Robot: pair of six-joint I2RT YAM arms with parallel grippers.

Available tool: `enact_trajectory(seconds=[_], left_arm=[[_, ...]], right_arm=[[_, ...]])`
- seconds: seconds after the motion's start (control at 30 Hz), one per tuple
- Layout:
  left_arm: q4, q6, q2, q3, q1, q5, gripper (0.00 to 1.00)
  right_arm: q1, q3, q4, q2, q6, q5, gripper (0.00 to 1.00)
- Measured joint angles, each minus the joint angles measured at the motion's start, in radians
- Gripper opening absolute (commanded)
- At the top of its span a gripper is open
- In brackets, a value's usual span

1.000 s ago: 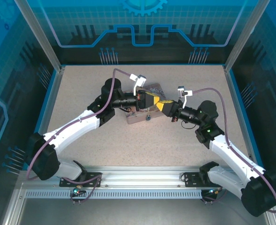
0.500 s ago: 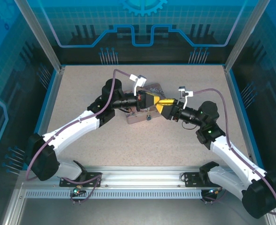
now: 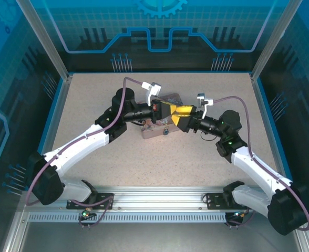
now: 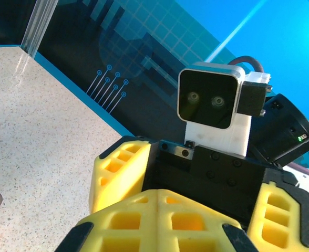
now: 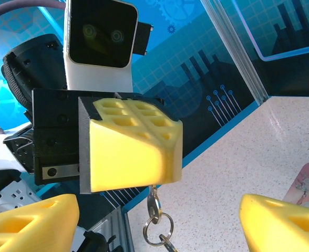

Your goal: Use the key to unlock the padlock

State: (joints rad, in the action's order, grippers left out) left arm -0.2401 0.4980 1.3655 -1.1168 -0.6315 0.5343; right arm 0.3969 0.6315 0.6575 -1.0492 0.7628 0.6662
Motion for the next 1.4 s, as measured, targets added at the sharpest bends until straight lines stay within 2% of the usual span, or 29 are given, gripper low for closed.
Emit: enact_trajectory(seconds=[0.3, 0.63, 0.9, 1.0, 1.27, 1.4], left_arm=[[0.001, 0.0, -0.002, -0.006, 0.0, -0.02, 0.0], [0.006, 0.0, -0.003, -0.006, 0.0, -0.033, 0.0], [0.009, 0.0, -0.016, -0.006, 0.0, -0.045, 0.0], [0.01, 0.0, -0.018, -0.006, 0.0, -0.046, 0.0], [0.011, 0.0, -0.019, -0.006, 0.0, -0.051, 0.0], [0.011, -0.002, -0.019, -0.006, 0.0, -0.051, 0.15]], right_arm=[[0.016, 0.012, 0.046, -0.031, 0.013, 0.008, 0.51], [0.017, 0.012, 0.045, -0.03, 0.009, 0.002, 0.27], [0.017, 0.012, 0.04, -0.03, 0.008, -0.004, 0.21], [0.017, 0.012, 0.04, -0.03, 0.009, -0.004, 0.13], [0.017, 0.012, 0.041, -0.03, 0.017, -0.005, 0.04], [0.018, 0.013, 0.038, -0.03, 0.018, -0.008, 0.01]])
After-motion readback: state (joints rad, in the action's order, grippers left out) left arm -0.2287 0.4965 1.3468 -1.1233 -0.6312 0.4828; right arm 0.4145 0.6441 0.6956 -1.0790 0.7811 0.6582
